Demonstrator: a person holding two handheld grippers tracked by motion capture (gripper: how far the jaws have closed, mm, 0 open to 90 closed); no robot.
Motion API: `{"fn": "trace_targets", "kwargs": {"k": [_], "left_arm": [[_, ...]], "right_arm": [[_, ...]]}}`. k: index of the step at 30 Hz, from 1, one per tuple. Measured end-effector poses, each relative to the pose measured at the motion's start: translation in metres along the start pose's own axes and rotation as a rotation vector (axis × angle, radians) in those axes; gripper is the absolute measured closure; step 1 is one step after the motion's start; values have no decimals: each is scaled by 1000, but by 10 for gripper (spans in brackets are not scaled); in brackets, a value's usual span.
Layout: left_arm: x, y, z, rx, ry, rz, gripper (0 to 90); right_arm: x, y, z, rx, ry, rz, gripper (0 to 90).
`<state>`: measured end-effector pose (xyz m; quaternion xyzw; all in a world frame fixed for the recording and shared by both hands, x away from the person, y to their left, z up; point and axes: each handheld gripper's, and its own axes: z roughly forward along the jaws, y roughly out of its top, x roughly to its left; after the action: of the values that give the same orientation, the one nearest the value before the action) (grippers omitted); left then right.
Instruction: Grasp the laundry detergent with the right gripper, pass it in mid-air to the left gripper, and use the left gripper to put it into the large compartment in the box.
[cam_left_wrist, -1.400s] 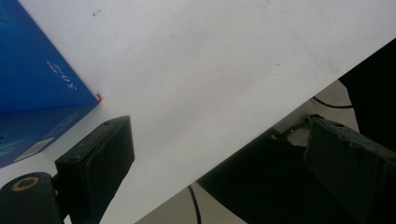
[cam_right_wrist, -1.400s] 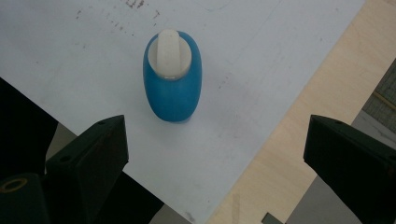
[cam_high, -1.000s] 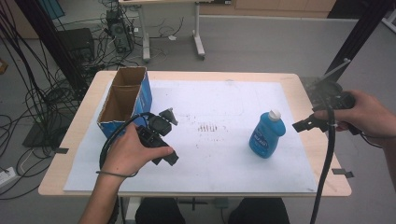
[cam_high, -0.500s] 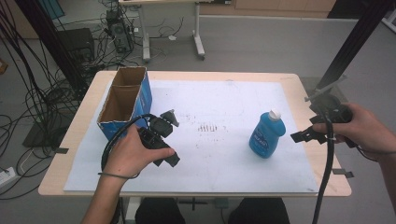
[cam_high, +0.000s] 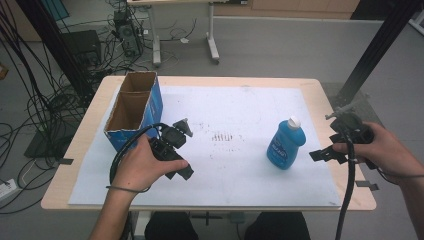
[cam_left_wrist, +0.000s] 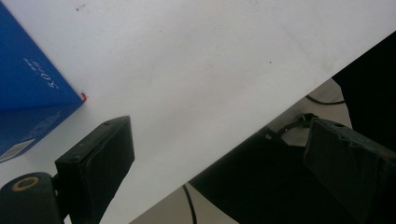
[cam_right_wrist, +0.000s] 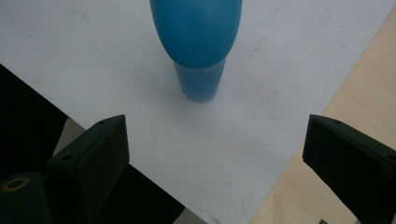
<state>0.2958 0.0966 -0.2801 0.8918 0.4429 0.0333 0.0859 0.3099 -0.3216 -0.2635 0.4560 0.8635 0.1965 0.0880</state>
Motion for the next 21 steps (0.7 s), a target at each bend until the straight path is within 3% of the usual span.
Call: {"fn": "trace_targets", "kwargs": {"k": [21], "left_arm": [[1,0,3,2,-7,-1,88]], "right_arm": [[0,-26,25,-62,23,19,71]]}}
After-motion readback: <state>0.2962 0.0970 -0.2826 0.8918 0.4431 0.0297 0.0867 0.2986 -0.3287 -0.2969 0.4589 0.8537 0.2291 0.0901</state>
